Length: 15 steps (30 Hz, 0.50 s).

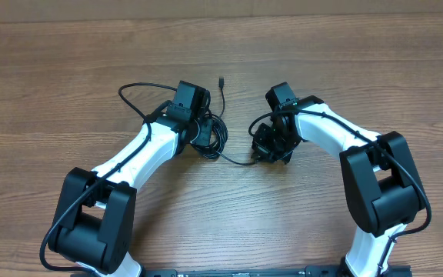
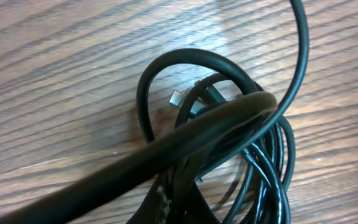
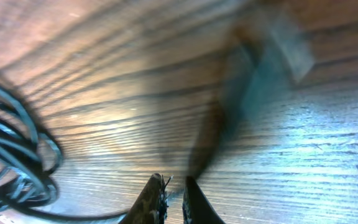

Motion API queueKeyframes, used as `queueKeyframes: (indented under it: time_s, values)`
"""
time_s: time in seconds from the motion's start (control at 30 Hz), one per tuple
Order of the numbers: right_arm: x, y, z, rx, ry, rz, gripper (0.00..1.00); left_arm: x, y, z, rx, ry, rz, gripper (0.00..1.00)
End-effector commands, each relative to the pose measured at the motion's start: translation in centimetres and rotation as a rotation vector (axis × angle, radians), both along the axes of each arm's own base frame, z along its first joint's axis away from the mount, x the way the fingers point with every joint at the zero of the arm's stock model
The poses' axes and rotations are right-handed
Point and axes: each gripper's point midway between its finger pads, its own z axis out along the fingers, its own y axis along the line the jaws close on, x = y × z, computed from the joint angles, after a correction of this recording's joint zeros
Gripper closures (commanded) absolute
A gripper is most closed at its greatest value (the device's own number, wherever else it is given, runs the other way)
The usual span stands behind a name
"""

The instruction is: Untangle cables

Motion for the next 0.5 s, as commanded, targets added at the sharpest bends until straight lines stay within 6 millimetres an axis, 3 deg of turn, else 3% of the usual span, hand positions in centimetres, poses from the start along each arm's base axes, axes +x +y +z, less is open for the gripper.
queueKeyframes:
  time_s: [0.0,0.23,0.47]
  values:
    - [1.8,0.2,2.5,0.016,-0.099,0.012,0.9,0.6,-1.5,1.8,-0.083,-0.03,-0.045,0.96]
    - [1.2,1.3,3.2,0.097,-0.102,0.086,0.92,0.4,-2.6,2.1,-0.125,-0.035,-0.117,0.96]
    - [2.3,1.0,4.3,0.109,-0.157,0.078,0.91,0.4,-2.7,2.2,-0.115,-0.044,-0.14,0.96]
